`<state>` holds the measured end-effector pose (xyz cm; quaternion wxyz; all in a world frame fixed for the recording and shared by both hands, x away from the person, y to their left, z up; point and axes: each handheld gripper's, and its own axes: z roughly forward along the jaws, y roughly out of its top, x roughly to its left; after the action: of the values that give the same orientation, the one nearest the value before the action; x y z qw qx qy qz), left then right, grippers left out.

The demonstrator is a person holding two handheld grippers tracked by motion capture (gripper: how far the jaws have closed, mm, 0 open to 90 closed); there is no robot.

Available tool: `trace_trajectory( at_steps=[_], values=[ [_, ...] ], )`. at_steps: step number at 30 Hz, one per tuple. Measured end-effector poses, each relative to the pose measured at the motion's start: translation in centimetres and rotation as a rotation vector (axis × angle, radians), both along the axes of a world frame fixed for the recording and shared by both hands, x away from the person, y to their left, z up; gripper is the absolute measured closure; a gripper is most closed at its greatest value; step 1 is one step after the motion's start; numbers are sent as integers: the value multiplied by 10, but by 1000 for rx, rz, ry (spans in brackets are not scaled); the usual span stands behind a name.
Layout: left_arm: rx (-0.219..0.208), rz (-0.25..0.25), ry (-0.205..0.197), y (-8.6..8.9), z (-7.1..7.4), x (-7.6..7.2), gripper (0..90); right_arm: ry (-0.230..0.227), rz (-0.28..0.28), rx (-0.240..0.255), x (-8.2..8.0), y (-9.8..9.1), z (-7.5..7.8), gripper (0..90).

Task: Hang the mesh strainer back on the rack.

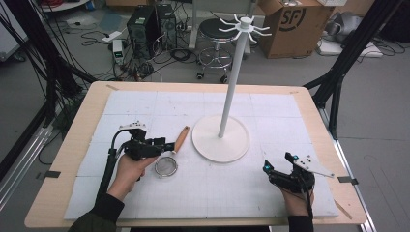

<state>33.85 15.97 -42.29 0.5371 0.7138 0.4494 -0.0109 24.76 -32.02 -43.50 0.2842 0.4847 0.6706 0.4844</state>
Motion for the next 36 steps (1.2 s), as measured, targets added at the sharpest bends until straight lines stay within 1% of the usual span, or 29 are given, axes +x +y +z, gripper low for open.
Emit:
trace_trajectory(
  at_steps=[2, 3, 4, 6, 10, 11, 13, 16, 18, 19, 23, 30, 33, 36],
  values=[
    [26, 0, 18, -1, -4, 0, 381, -1, 1, -1, 0, 0, 0, 123],
    [31, -1, 30, -2, -6, 1, 387, 0, 0, 0, 0, 0, 0, 123],
    [38, -7, 33, -3, -7, 1, 389, -2, 0, -1, 0, 0, 0, 123],
    [53, -4, 41, -5, -9, 1, 406, -2, -1, -2, 0, 0, 0, 123],
    [75, 2, 69, -8, -12, 4, 416, -3, -1, 0, 0, -1, 0, 123],
    [83, 3, 71, -9, -13, 5, 418, -2, -2, -1, 1, -1, 0, 123],
    [81, 8, 78, -12, -15, 8, 420, -5, -2, -3, 1, 0, 0, 123],
    [116, 14, 81, -18, -16, 11, 420, -4, 0, -4, 1, -1, 0, 123],
    [130, 23, 88, -20, -19, 12, 421, -3, -6, 3, 0, -1, 0, 123],
    [134, 28, 90, -20, -19, 12, 421, -7, -5, -2, 0, -2, 0, 124],
    [126, 30, 100, -20, -22, 15, 435, -4, -8, 2, 1, -2, 0, 123],
    [151, 14, 100, -29, -23, 16, 471, -4, -11, 0, 0, -2, 0, 124],
    [173, 20, 103, -34, -24, 17, 475, -4, -14, 1, 1, -3, 0, 124],
    [178, 21, 111, -36, -25, 17, 477, -3, -12, 3, 1, -2, 0, 123]
  ],
)
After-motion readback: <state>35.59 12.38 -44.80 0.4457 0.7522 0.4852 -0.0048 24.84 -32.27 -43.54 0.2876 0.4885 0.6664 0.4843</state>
